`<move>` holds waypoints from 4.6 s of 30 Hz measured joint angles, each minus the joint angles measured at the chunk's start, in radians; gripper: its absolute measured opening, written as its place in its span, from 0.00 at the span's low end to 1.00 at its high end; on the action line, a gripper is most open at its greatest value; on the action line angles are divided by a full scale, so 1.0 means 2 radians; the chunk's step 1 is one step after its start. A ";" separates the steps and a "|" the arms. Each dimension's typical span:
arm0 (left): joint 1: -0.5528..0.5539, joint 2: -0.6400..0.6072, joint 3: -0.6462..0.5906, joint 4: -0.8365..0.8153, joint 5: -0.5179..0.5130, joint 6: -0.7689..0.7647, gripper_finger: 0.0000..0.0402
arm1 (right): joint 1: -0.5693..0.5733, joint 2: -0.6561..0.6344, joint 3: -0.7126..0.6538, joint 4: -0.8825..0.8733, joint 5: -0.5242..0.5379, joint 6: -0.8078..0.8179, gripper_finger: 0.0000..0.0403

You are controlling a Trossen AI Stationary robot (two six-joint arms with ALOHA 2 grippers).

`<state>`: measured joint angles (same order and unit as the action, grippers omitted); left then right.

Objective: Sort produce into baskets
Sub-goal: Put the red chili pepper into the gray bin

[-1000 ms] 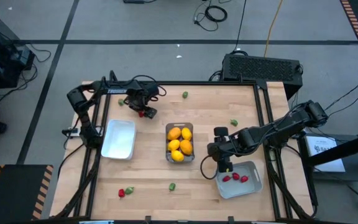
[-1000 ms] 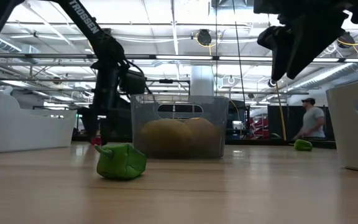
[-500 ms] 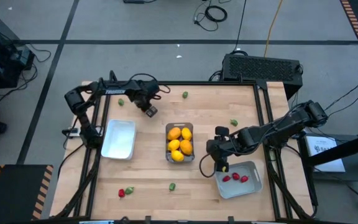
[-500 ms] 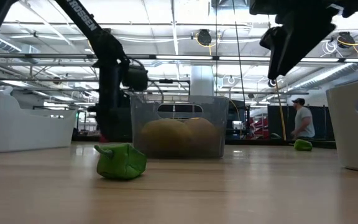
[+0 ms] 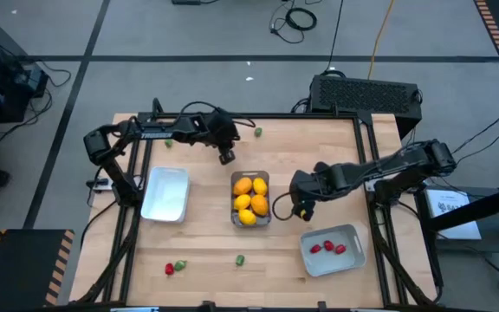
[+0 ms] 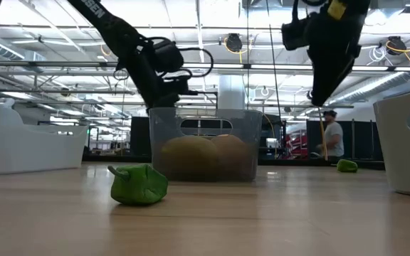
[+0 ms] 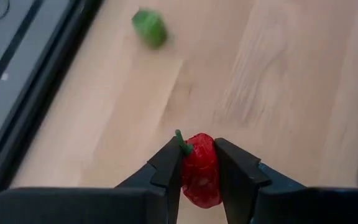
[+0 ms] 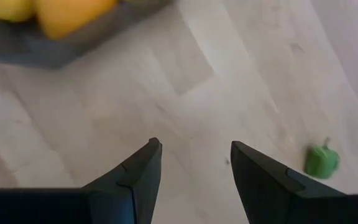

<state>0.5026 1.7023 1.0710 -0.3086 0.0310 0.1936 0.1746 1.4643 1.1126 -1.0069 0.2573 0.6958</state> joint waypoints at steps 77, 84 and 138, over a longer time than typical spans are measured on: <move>-0.397 0.338 0.340 0.352 -0.027 -0.091 0.26 | -0.073 -0.180 0.000 -0.034 0.054 -0.070 0.45; -0.399 0.342 0.341 0.345 -0.032 -0.066 0.49 | -0.073 -0.180 0.000 -0.032 0.066 -0.096 0.45; -0.712 -0.005 0.043 -0.317 0.008 -0.736 0.60 | 0.201 -0.046 -0.155 0.546 0.119 -0.209 0.45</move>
<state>-0.9220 1.6920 1.1574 -0.9432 0.0470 -1.2779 0.5772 1.3716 0.8032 0.0849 0.4953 0.2770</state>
